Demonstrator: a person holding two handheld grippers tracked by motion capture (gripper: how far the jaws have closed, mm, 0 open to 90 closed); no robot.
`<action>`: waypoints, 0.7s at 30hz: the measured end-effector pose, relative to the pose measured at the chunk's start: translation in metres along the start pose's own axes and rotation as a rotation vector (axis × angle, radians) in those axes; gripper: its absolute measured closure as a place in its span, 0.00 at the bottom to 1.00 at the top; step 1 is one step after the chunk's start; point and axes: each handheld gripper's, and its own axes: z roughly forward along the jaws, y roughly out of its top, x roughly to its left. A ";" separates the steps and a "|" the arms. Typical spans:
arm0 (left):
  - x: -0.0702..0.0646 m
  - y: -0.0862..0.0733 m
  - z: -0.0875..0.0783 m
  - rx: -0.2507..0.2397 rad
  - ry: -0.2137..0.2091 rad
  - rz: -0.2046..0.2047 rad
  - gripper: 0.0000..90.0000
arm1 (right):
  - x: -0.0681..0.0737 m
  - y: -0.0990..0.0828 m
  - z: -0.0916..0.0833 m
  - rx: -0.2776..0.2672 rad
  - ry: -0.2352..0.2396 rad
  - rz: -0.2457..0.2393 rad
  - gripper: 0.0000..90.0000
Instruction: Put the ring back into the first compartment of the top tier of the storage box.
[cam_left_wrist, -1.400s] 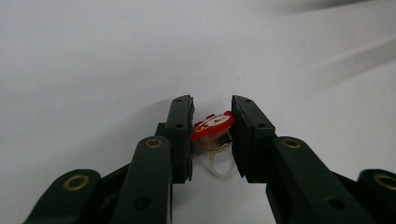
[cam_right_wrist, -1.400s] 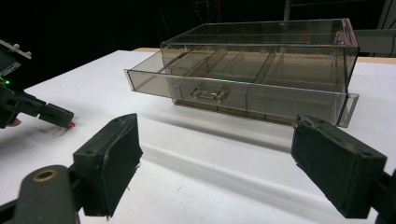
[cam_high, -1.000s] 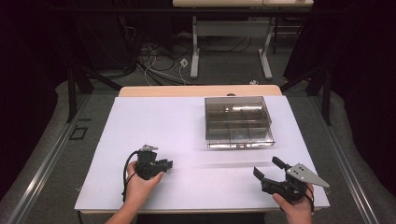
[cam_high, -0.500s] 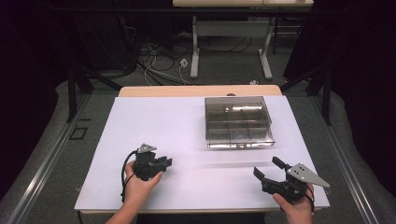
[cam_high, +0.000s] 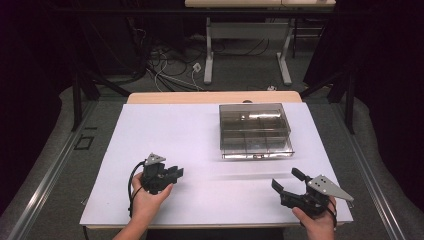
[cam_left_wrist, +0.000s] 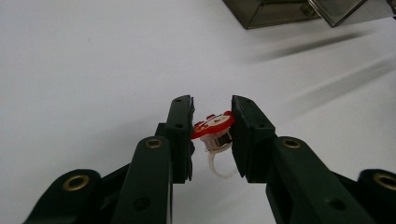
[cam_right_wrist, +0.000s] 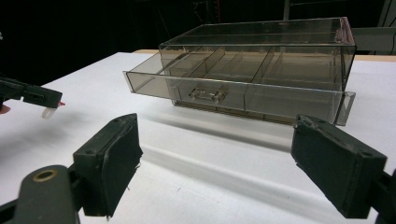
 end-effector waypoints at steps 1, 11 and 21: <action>0.000 0.000 0.000 0.000 0.000 0.000 0.77 | 0.000 0.000 0.000 0.000 0.000 0.000 0.17; -0.004 0.001 -0.008 -0.046 -0.003 0.028 0.77 | 0.000 0.000 0.000 0.001 0.000 -0.009 0.17; -0.007 0.001 -0.018 -0.086 -0.021 0.059 0.77 | 0.000 0.000 0.000 -0.003 0.000 -0.010 0.17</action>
